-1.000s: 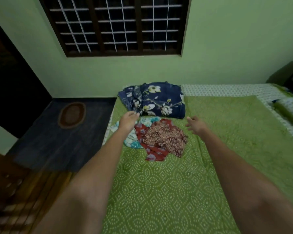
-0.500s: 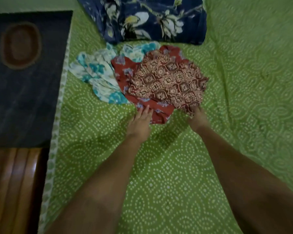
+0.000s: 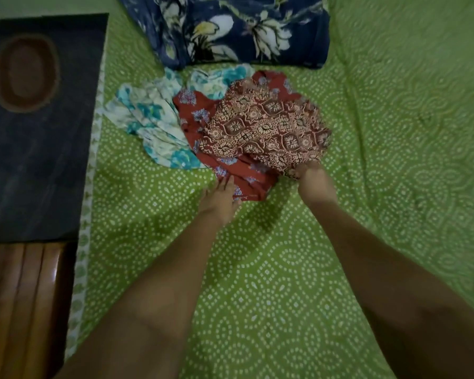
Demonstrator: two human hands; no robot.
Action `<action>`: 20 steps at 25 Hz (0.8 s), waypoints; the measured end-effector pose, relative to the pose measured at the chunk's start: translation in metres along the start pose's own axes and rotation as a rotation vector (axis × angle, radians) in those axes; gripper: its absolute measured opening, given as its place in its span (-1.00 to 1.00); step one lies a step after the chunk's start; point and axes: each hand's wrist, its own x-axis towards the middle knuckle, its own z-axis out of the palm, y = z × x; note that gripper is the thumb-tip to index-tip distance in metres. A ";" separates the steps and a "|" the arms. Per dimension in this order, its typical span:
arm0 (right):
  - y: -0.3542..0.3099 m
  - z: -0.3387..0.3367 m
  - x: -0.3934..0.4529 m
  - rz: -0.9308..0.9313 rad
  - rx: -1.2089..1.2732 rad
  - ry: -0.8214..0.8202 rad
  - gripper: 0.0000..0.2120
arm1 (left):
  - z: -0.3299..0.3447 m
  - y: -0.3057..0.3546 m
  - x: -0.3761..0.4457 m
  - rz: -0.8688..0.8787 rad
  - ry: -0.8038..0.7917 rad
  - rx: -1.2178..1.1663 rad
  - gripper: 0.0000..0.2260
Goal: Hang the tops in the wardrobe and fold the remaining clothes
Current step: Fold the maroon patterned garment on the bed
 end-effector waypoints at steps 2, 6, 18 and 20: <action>-0.009 -0.046 -0.010 -0.103 0.057 0.025 -0.62 | -0.044 0.023 -0.028 -0.026 0.058 -0.172 -0.25; -0.053 -0.175 -0.030 -0.240 0.241 0.031 -0.80 | -0.146 0.064 -0.107 0.069 0.206 -0.330 -0.16; -0.159 -0.500 -0.204 -0.156 0.674 -0.024 -0.86 | -0.320 0.104 -0.392 0.327 0.436 -0.767 -0.42; -0.164 -0.516 -0.231 -0.125 0.718 0.018 -0.81 | -0.328 0.086 -0.405 0.306 0.424 -0.656 -0.63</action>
